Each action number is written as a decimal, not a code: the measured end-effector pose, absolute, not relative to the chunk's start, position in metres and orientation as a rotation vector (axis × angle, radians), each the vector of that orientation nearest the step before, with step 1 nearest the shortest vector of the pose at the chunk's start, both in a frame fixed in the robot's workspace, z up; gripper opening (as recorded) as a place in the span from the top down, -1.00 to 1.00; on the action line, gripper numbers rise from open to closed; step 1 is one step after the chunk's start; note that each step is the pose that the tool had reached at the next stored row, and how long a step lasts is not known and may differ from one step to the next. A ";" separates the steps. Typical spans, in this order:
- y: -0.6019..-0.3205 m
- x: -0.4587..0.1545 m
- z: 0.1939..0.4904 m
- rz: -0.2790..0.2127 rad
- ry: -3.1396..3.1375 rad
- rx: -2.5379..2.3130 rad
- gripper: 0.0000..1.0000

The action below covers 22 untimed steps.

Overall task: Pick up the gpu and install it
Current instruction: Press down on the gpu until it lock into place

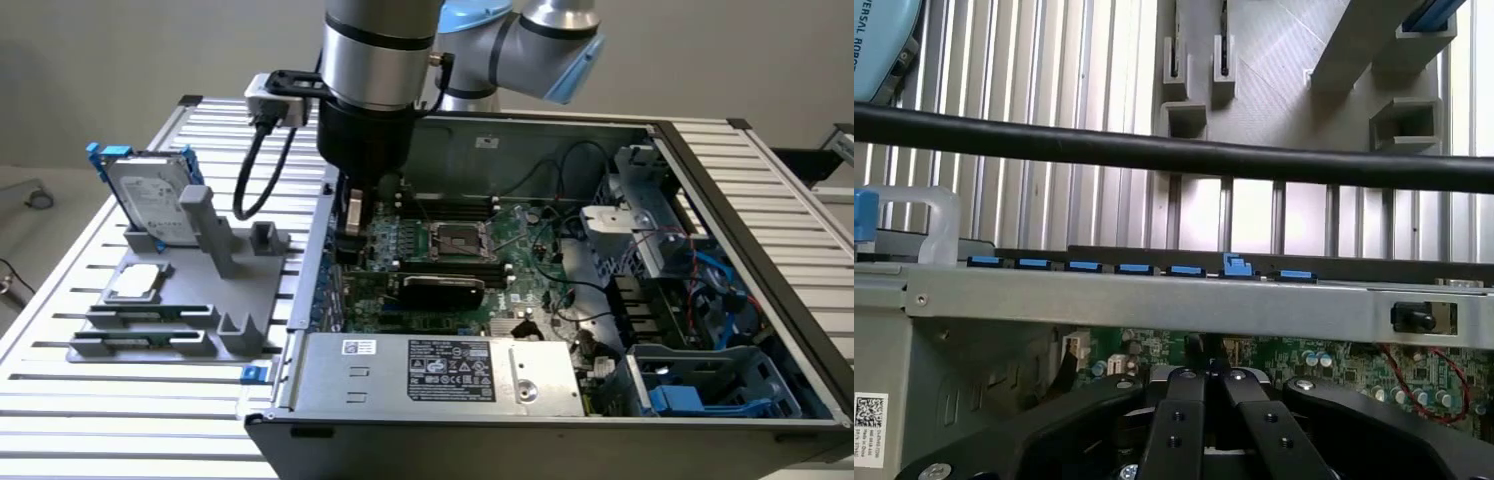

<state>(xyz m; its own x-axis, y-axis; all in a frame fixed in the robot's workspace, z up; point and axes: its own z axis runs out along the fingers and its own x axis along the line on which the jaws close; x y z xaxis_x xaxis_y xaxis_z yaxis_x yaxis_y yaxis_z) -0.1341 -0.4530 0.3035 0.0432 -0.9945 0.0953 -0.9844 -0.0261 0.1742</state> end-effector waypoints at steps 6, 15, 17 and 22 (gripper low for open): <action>-0.453 -0.134 0.300 -0.077 -2.042 2.126 0.79; -0.453 -0.132 0.304 -0.086 -2.032 2.116 0.79; -0.453 -0.131 0.308 -0.091 -2.028 2.112 0.79; -0.453 -0.130 0.308 -0.078 -2.016 2.110 0.79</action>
